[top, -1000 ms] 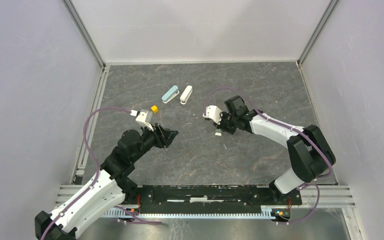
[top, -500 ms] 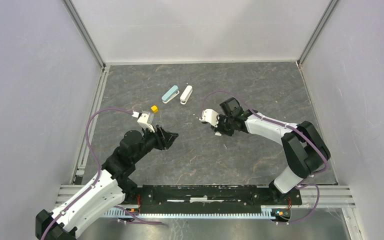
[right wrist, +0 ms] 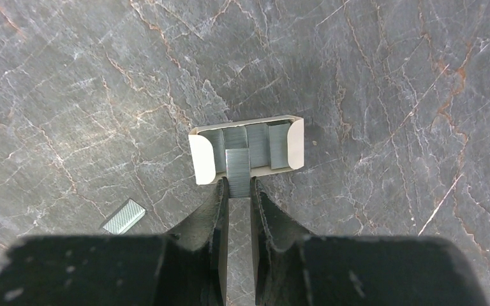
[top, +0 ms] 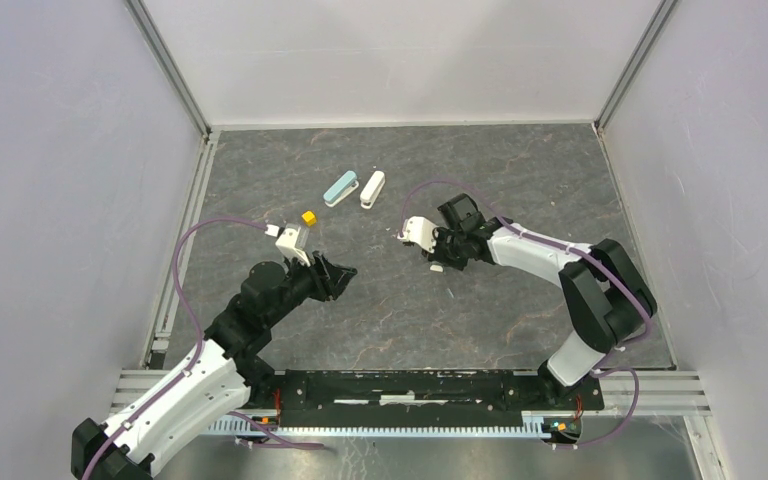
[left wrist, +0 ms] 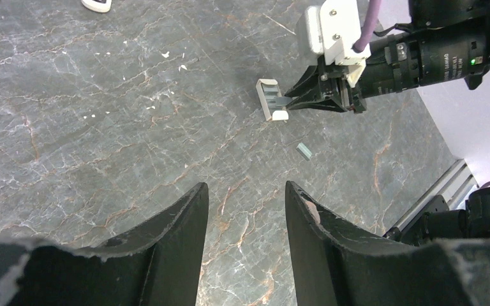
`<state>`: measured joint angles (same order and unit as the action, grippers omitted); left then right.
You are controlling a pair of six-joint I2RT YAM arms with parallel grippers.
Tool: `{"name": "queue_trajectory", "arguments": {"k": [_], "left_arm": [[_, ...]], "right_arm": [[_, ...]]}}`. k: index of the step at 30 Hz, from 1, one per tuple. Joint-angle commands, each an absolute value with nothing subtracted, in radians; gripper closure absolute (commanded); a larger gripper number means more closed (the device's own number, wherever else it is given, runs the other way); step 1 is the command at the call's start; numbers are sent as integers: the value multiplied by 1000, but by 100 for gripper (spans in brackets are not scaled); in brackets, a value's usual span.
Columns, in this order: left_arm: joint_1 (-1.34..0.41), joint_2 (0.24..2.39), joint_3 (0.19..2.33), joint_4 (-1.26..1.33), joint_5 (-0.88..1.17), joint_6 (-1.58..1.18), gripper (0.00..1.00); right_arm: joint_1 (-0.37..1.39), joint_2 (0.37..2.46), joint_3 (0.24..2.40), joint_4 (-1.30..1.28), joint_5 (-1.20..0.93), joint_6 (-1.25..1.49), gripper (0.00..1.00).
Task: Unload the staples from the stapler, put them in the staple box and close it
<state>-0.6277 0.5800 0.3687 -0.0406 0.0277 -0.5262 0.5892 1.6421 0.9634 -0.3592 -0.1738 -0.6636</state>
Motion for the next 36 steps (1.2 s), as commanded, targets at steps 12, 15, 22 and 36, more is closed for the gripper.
{"name": "queue_trajectory", "arguments": {"k": [12, 15, 22, 36], "left_arm": [[-621, 572, 357, 27, 32, -551, 45], [-622, 571, 356, 26, 33, -552, 45], [-621, 571, 349, 31, 35, -558, 45], [-622, 571, 339, 46, 38, -566, 45]], "right_arm": [[605, 1658, 1005, -371, -179, -690, 87], [610, 1659, 1006, -375, -184, -692, 87], [617, 1672, 1012, -365, -165, -679, 87], [627, 1688, 1035, -364, -131, -647, 86]]}}
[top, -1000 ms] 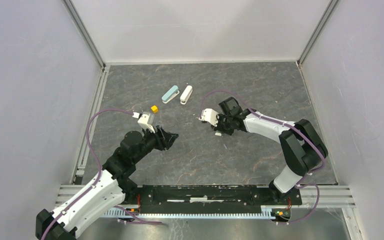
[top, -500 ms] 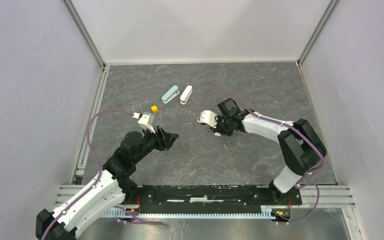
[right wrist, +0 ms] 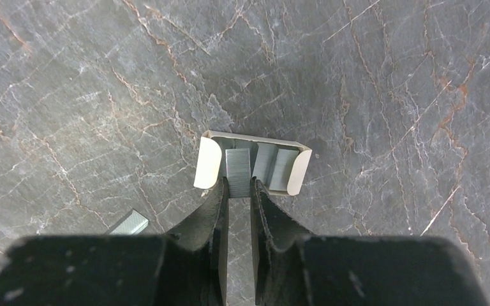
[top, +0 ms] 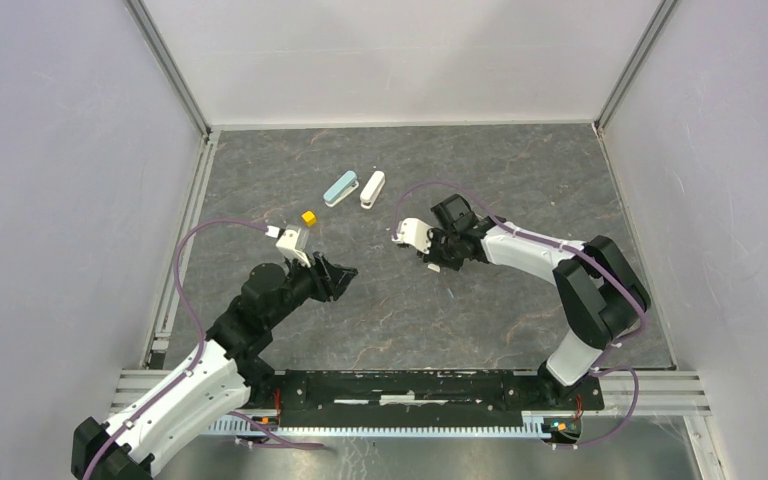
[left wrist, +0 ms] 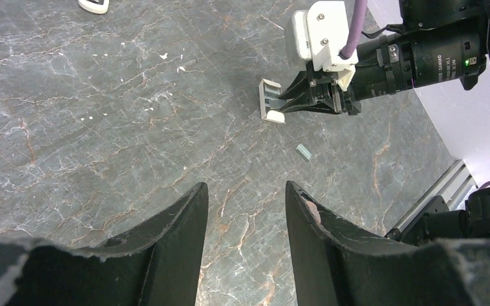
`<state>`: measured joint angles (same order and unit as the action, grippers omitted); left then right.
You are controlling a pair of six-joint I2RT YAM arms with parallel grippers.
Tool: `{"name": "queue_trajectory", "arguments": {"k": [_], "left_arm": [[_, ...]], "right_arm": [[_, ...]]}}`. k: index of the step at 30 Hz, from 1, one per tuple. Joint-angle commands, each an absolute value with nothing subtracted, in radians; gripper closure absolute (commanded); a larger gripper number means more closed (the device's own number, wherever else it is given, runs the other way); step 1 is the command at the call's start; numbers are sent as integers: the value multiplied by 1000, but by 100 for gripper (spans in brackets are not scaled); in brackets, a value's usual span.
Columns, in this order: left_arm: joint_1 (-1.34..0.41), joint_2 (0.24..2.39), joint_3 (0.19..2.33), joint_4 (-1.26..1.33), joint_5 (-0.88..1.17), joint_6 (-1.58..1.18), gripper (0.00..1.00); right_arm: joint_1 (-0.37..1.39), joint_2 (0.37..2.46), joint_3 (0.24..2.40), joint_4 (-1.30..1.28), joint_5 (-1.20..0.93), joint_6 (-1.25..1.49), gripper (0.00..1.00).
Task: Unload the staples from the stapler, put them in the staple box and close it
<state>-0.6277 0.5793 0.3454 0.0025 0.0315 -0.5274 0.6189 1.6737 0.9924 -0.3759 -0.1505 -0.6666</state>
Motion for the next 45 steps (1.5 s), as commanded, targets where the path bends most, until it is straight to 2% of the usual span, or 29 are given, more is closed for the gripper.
{"name": "queue_trajectory", "arguments": {"k": [1, 15, 23, 34, 45], "left_arm": [[-622, 569, 339, 47, 39, -568, 45], [-621, 567, 334, 49, 41, -569, 45], [-621, 567, 333, 51, 40, -572, 45], [-622, 570, 331, 53, 41, -575, 45], [-622, 568, 337, 54, 46, -579, 45]], "right_arm": [[627, 1688, 1035, -364, -129, -645, 86], [627, 1695, 1040, -364, -139, -632, 84], [629, 1698, 1040, -360, -152, -622, 80], [628, 1679, 1042, -361, -176, -614, 69], [624, 1606, 1040, -349, -190, -605, 66]]}}
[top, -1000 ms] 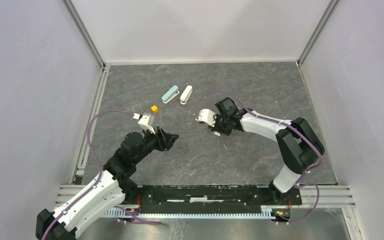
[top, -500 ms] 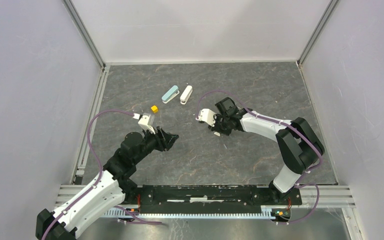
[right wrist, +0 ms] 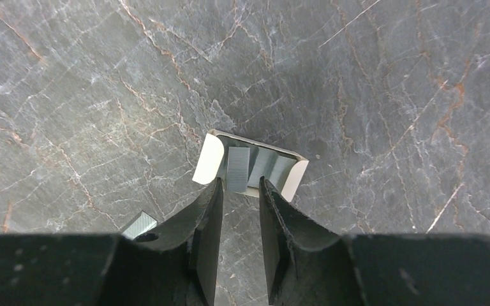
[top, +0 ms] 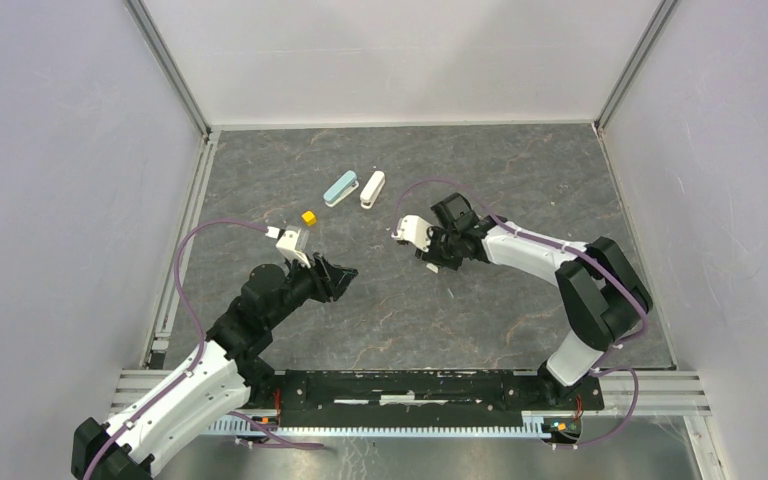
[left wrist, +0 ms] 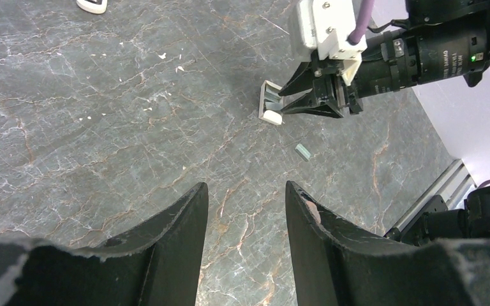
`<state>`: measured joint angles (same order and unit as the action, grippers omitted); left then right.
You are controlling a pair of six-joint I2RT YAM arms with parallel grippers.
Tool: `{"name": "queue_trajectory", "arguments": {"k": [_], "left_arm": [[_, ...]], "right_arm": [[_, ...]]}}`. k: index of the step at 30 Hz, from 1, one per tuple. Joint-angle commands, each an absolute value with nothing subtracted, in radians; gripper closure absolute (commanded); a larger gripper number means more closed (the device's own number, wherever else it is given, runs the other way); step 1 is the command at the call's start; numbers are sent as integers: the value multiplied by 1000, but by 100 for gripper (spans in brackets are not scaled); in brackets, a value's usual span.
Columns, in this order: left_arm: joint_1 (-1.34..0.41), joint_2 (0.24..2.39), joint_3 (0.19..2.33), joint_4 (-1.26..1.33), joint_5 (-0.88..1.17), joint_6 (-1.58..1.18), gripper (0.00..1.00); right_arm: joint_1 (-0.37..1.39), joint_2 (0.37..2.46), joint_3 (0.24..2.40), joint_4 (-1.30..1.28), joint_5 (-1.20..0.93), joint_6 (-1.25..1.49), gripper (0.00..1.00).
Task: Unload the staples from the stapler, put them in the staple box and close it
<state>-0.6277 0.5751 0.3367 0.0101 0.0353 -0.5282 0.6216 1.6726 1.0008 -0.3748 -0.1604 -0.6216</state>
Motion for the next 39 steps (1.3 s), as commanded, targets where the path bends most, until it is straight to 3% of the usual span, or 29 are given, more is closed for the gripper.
{"name": "queue_trajectory", "arguments": {"k": [1, 19, 39], "left_arm": [[-621, 567, 337, 54, 45, -579, 45], [-621, 549, 324, 53, 48, -590, 45], [-621, 540, 316, 50, 46, -591, 45]], "right_arm": [[620, 1598, 1038, -348, -194, -604, 67], [590, 1635, 994, -356, -145, -614, 81], [590, 1687, 1007, -373, -148, -612, 83]]}}
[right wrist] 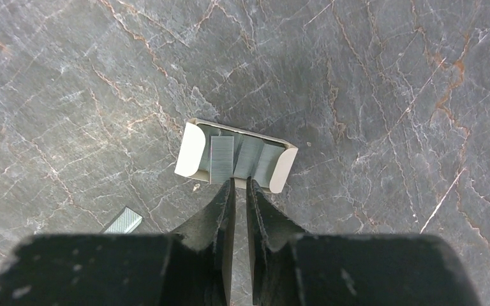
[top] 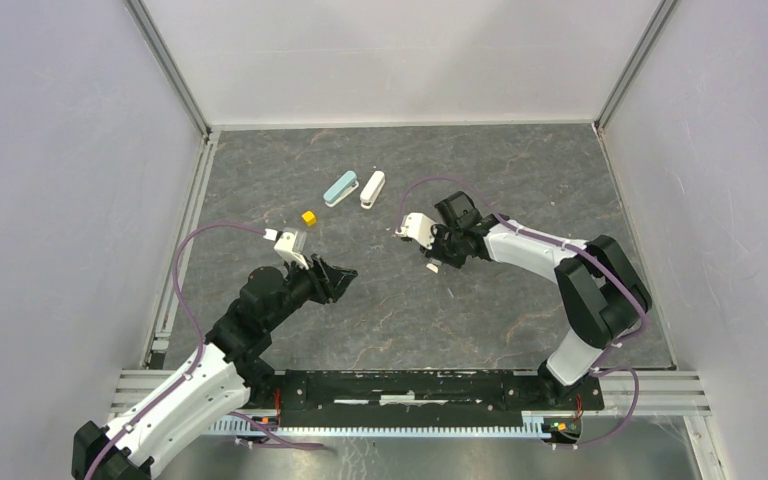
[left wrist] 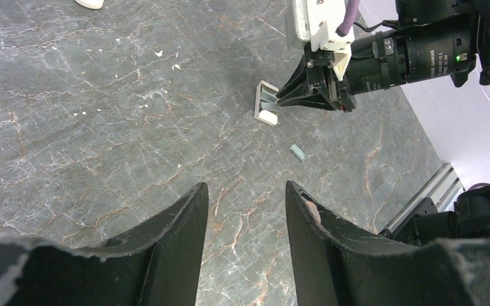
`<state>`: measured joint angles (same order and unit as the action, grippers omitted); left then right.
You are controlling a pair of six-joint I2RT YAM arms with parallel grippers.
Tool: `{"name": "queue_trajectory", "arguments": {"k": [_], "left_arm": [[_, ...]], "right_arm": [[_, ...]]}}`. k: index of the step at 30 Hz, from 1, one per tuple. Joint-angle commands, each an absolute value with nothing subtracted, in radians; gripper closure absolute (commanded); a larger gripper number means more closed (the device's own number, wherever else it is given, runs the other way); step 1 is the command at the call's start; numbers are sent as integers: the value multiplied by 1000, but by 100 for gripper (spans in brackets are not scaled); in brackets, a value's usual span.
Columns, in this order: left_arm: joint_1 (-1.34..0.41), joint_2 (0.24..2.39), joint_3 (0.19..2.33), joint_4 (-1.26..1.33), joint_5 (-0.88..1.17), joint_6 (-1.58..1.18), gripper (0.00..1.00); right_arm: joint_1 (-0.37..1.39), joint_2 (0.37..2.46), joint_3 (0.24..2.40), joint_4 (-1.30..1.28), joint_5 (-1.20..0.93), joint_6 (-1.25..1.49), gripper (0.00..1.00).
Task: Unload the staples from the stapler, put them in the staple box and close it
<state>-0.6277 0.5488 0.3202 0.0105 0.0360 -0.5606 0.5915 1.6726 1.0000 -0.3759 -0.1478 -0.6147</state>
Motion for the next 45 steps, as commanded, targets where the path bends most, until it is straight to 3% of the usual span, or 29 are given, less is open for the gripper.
{"name": "queue_trajectory", "arguments": {"k": [1, 18, 27, 35, 45], "left_arm": [[-622, 539, 316, 49, 45, -590, 45], [-621, 548, 321, 53, 46, -589, 45], [-621, 606, 269, 183, 104, -656, 45], [-621, 624, 257, 216, 124, -675, 45], [-621, 622, 233, 240, 132, -695, 45]], "right_arm": [[590, 1689, 1008, -374, -149, -612, 83], [586, 1643, 1007, -355, -190, -604, 83], [457, 1558, 923, -203, -271, -522, 79], [431, 1625, 884, -101, -186, -443, 79], [432, 1695, 897, -121, -254, -428, 79]]}}
